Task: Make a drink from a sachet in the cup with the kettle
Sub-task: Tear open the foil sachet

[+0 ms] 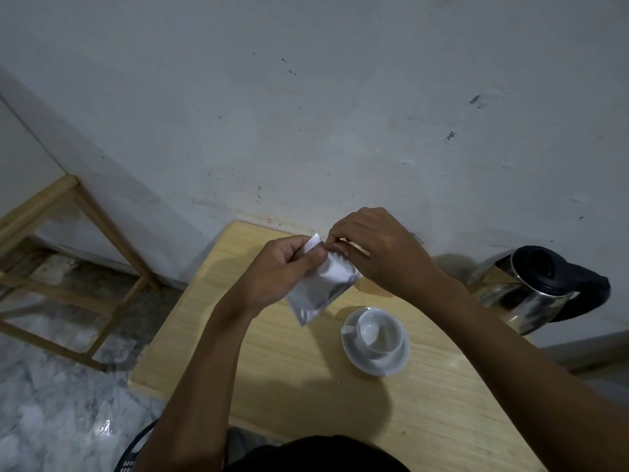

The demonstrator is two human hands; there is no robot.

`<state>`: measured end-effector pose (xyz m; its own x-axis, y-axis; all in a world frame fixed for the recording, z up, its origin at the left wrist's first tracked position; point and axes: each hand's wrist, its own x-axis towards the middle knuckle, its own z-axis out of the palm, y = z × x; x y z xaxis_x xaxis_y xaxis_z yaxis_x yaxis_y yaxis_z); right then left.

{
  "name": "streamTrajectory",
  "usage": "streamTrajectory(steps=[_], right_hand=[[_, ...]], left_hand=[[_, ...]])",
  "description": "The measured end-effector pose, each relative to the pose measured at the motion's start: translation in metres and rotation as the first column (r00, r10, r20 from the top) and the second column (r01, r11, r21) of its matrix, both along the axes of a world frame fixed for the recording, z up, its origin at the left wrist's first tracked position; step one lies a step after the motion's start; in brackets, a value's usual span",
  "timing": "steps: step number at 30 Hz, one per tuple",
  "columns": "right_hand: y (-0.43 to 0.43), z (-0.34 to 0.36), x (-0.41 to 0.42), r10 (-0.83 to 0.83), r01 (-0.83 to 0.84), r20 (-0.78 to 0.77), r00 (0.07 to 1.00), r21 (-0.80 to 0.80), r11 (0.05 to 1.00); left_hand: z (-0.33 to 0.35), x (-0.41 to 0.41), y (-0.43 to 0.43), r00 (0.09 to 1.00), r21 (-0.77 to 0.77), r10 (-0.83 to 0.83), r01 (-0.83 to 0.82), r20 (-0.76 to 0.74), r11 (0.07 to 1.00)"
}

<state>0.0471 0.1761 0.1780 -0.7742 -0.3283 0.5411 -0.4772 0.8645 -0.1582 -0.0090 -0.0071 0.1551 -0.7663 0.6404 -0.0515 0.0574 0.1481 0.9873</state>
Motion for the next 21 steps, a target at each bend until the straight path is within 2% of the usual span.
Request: streamTrajectory(steps=[6,12,15,21], right_hand=[[-0.001,-0.007,0.001,0.024,-0.024,0.004,1.0,0.041,0.999],[-0.006,-0.017,0.014,0.012,-0.012,-0.015,1.0,-0.017,1.0],[-0.009,-0.021,0.023,-0.033,0.03,-0.018,0.999,-0.137,0.99],[-0.014,-0.037,0.045,-0.161,0.152,0.003,0.987,-0.363,0.919]], left_hand=[[-0.008,-0.011,-0.003,0.995,0.032,-0.007,0.01,-0.097,0.999],[-0.022,-0.019,-0.012,0.989,0.072,0.08,-0.071,-0.128,0.995],[-0.026,-0.017,-0.01,0.986,0.106,0.116,-0.104,-0.117,0.989],[-0.042,-0.023,-0.017,0.962,0.1,0.272,-0.268,-0.028,0.958]])
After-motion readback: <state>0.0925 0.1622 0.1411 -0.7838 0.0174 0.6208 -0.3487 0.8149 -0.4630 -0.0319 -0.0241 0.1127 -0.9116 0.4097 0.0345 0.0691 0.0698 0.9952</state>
